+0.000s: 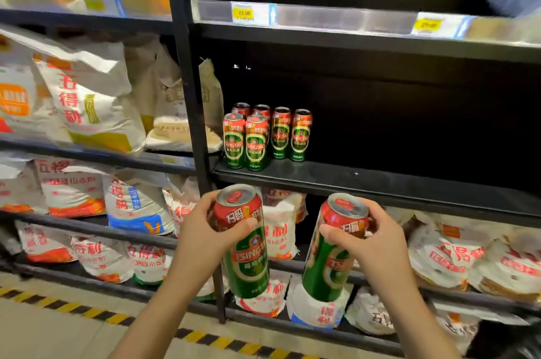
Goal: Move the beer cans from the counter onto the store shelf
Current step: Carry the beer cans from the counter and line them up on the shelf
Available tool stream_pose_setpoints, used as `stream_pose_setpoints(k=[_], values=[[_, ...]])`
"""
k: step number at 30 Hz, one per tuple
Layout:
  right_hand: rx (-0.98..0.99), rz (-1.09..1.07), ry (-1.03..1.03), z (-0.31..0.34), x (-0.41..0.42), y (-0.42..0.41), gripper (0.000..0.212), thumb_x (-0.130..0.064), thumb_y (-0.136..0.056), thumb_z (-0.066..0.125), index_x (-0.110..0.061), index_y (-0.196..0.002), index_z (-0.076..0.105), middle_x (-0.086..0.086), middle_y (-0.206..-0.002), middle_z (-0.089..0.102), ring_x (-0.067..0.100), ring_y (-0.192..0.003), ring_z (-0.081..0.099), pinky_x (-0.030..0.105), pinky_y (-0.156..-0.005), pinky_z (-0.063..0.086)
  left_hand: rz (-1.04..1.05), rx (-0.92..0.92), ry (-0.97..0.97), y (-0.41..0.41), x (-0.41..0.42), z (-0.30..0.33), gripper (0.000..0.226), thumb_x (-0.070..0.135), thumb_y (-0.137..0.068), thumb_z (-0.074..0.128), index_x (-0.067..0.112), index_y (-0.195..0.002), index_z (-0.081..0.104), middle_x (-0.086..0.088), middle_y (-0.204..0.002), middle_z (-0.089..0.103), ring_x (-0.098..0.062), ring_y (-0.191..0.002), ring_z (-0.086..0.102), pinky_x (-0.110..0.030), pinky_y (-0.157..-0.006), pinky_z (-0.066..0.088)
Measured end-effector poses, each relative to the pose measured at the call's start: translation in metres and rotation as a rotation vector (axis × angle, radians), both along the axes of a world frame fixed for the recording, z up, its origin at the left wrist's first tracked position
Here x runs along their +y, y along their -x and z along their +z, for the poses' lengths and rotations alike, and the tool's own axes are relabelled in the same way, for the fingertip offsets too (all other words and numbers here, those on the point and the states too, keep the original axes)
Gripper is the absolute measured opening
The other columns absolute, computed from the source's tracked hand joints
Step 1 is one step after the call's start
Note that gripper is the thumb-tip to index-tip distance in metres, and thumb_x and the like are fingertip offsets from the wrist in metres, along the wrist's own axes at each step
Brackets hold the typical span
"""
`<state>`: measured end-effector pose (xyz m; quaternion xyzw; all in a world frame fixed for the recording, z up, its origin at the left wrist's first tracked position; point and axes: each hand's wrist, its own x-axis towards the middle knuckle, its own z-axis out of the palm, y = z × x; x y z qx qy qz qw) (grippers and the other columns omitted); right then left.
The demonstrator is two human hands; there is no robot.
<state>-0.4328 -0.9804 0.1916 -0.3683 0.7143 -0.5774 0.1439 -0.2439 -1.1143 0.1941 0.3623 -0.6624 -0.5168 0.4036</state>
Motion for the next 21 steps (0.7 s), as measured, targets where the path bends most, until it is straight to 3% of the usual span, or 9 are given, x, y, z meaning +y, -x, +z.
stream_pose_setpoints(k=[3,9,13,17,21], values=[[0.027,-0.019,0.006,-0.006,-0.052,0.020,0.048,-0.024,-0.063,0.083,-0.033,-0.103,0.058,-0.012,-0.096,0.066,0.003,-0.088,0.062,0.015,-0.065,0.047,-0.015,-0.023,0.038,0.022,-0.055,-0.004,0.044,0.019,-0.068,0.079,0.040,-0.095,0.051,0.016,-0.097,0.062,0.000,-0.089,0.059,-0.017,-0.067,0.046],[0.038,-0.145,0.035,-0.007,-0.141,0.061,0.050,-0.028,-0.062,0.084,-0.030,-0.104,0.057,-0.014,-0.096,0.064,0.002,-0.087,0.061,0.014,-0.065,0.046,-0.191,-0.115,0.112,0.082,-0.157,0.006,0.049,0.028,-0.064,0.082,0.042,-0.097,0.050,0.021,-0.101,0.061,0.004,-0.090,0.059,-0.011,-0.068,0.046],[0.072,-0.209,0.008,-0.007,-0.186,0.091,0.052,-0.030,-0.062,0.084,-0.029,-0.104,0.055,-0.016,-0.096,0.062,0.000,-0.087,0.060,0.013,-0.066,0.046,-0.306,-0.211,0.251,0.130,-0.202,0.015,0.058,0.035,-0.062,0.083,0.034,-0.110,0.052,0.019,-0.104,0.061,0.003,-0.094,0.060,-0.014,-0.075,0.050],[0.102,-0.245,-0.010,-0.007,-0.221,0.120,0.054,-0.029,-0.062,0.084,-0.025,-0.106,0.054,-0.015,-0.096,0.061,-0.001,-0.086,0.060,0.012,-0.065,0.045,-0.368,-0.308,0.389,0.173,-0.233,0.020,0.058,0.040,-0.063,0.082,0.030,-0.110,0.050,0.019,-0.098,0.058,0.005,-0.088,0.058,-0.014,-0.071,0.050],[0.124,-0.256,-0.016,-0.012,-0.247,0.145,0.054,-0.029,-0.062,0.085,-0.024,-0.107,0.054,-0.012,-0.096,0.061,0.000,-0.087,0.059,0.014,-0.068,0.046,-0.381,-0.342,0.419,0.205,-0.249,0.015,0.060,0.046,-0.060,0.080,0.030,-0.111,0.052,0.015,-0.101,0.060,-0.001,-0.090,0.060,-0.028,-0.077,0.056]])
